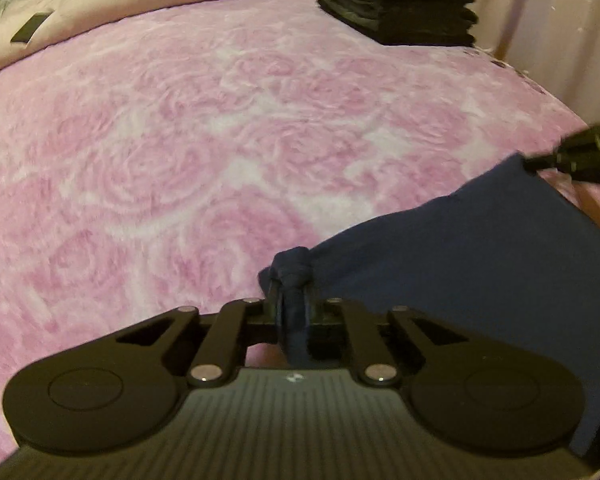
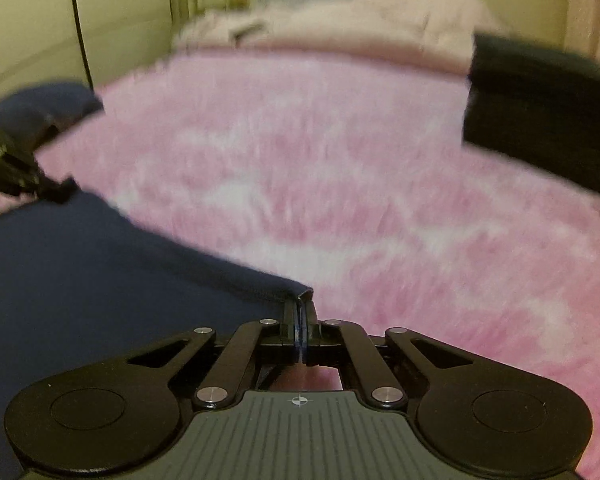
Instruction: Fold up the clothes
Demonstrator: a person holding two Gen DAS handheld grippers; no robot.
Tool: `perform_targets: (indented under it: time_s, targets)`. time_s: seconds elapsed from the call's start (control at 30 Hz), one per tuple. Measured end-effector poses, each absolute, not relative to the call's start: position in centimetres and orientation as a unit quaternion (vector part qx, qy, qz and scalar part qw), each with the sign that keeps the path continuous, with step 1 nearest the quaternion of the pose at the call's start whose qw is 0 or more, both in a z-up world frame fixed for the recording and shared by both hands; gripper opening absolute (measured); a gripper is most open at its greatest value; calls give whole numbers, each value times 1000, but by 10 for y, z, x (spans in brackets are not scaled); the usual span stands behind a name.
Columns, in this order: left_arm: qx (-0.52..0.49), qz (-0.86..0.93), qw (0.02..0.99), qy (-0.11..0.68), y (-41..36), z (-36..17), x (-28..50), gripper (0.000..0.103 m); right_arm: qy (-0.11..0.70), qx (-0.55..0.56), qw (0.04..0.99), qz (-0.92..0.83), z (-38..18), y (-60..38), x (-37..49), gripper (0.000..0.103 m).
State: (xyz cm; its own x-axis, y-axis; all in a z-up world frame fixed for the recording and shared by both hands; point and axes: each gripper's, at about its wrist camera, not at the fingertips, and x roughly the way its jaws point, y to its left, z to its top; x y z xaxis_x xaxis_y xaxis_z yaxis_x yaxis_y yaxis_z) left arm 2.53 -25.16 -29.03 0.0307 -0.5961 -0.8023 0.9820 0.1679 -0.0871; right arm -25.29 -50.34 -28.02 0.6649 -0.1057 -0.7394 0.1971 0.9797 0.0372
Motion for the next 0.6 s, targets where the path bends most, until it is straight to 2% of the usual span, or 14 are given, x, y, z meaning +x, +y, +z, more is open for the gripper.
perform_targets:
  time_s: [0.2,0.4,0.6]
  targets:
    - [256,-578,685,362,-239,-275,32,25,397,72,906,-126,-279,-510,-266,0]
    - [258,-584,700,321,-214,-238,20,23,367,83,915,-146,-239,-489,-306,0]
    - [287,-636,645,314,-194,-230,-27,23,331,182,923,-68,-221,-418,-323,0]
